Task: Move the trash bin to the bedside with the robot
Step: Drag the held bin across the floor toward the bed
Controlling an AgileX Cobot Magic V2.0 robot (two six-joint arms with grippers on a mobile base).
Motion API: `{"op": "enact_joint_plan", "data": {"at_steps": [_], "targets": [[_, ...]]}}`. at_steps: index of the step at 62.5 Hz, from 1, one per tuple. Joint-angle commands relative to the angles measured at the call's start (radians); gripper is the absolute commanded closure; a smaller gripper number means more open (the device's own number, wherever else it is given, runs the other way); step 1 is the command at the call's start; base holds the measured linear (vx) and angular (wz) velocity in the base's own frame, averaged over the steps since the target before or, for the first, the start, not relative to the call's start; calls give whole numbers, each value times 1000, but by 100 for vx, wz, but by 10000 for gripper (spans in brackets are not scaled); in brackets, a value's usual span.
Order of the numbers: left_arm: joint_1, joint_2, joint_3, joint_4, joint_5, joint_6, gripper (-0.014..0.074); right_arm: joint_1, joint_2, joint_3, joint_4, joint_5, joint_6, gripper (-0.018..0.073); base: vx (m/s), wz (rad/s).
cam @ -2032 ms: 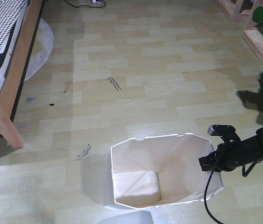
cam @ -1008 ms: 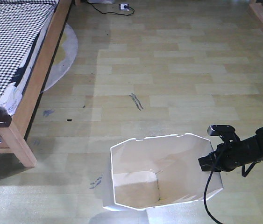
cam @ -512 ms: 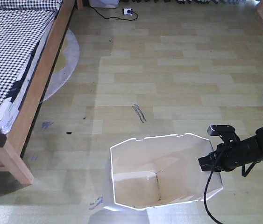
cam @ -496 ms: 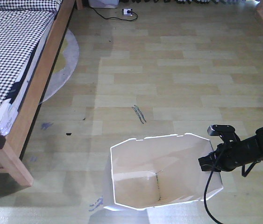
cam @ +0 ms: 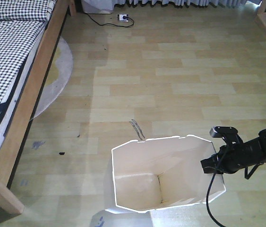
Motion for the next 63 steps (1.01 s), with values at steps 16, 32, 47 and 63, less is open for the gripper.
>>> {"op": "enact_joint_plan", "data": {"at_steps": [16,32,47,63], "targets": [[-2,-14,19,-4,-69,-4,603,-2,-72,-8,41,212,2,564,25,-6],[-2,-14,19,-4,-69,-4,603,-2,-72,-8,41,212,2,564,26,-2],[-2,-14,19,-4,-69,-4,603,-2,-72,-8,41,212,2,564,27,2],[-2,-14,19,-4,-69,-4,603,-2,-72,-8,41,212,2,564,25,1]]}}
